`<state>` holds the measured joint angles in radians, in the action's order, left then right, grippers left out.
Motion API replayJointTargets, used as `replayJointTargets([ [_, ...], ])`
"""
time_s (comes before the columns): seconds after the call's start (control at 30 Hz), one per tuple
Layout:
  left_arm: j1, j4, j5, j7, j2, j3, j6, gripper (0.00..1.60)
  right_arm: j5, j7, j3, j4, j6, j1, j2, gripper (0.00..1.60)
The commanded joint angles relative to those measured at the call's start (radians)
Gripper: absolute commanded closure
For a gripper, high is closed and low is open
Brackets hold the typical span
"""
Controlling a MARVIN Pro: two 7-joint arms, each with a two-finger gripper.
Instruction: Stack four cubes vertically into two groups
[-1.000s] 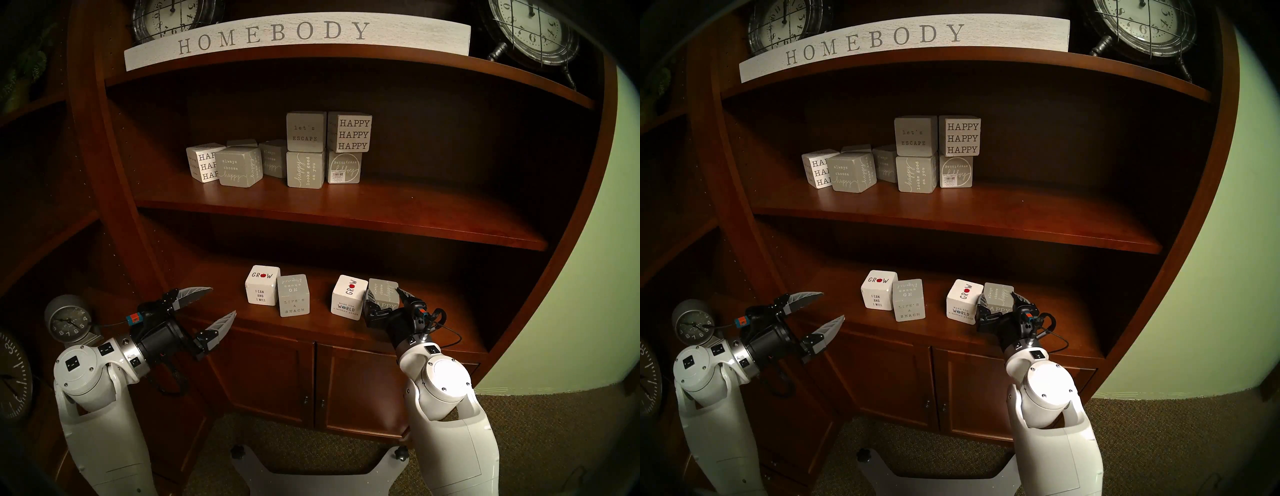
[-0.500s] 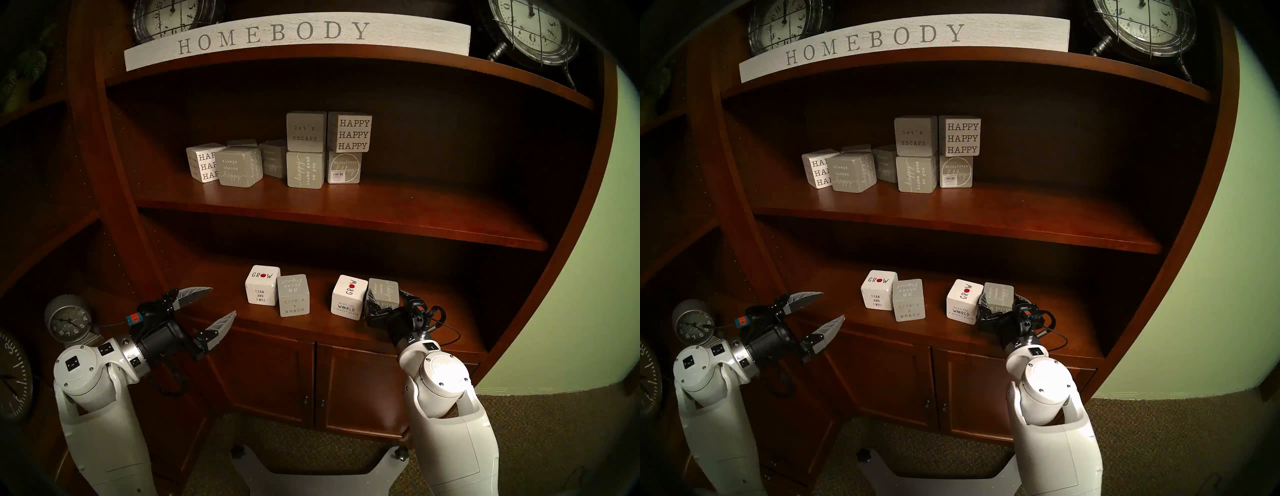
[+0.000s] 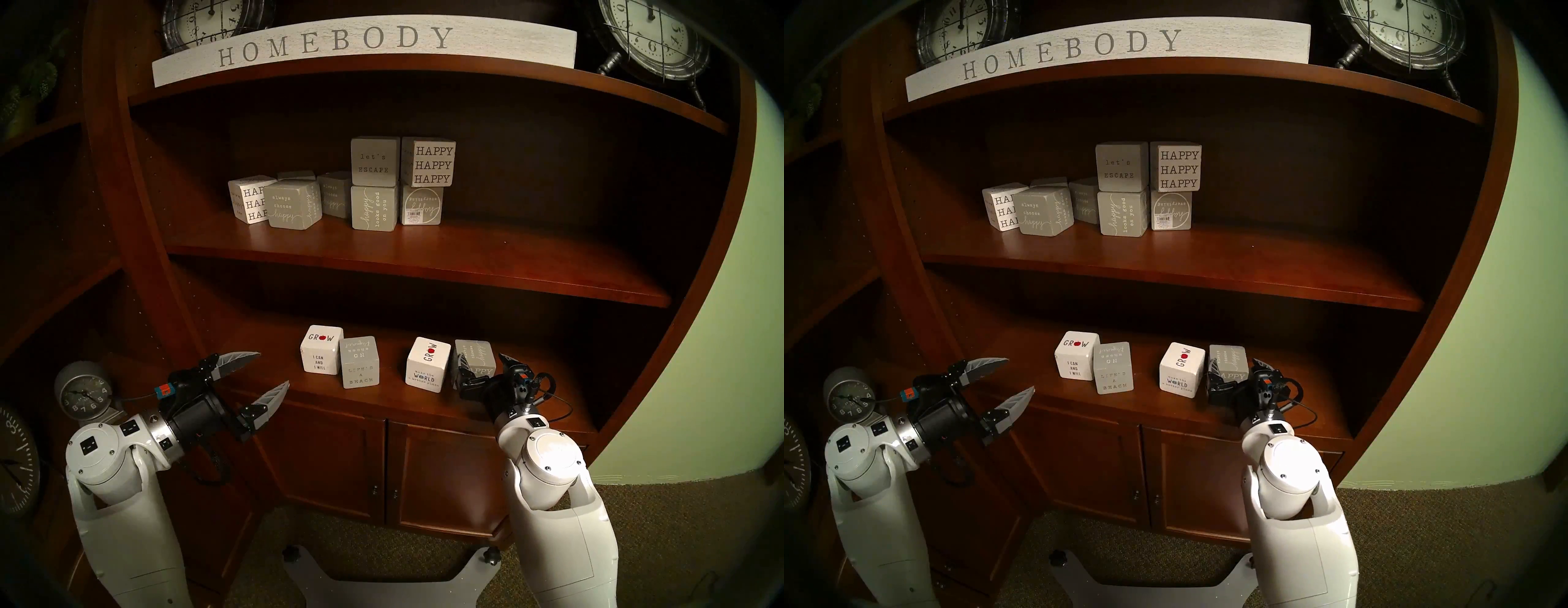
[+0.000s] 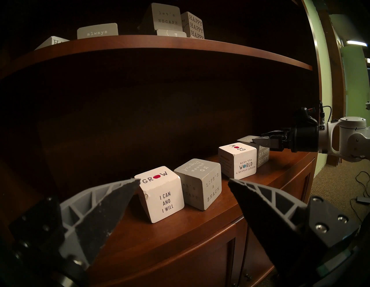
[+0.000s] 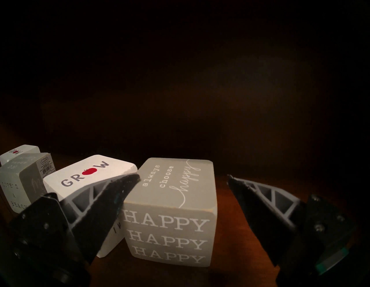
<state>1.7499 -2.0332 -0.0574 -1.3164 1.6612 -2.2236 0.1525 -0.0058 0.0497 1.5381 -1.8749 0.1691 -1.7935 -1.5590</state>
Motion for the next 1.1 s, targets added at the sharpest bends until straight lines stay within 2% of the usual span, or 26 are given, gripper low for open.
replayJointTargets([
  [0.0,0.001,-0.012,0.003,0.002,-0.002,0.003,0.0,0.0,0.01,0.021,0.0,-0.018,-0.026,-0.023,0.01,0.0],
  [0.67,0.001,-0.012,0.003,0.002,-0.002,0.002,0.0,0.0,0.065,0.11,0.024,-0.001,-0.012,0.019,0.046,0.0],
  [0.77,0.001,-0.012,0.003,0.002,-0.002,0.002,0.0,0.0,0.084,0.128,0.032,-0.001,0.01,0.024,0.049,0.0],
  [1.07,0.001,-0.012,0.003,0.002,-0.002,0.003,0.0,0.0,0.088,0.162,0.033,0.013,-0.013,0.028,0.064,0.0],
])
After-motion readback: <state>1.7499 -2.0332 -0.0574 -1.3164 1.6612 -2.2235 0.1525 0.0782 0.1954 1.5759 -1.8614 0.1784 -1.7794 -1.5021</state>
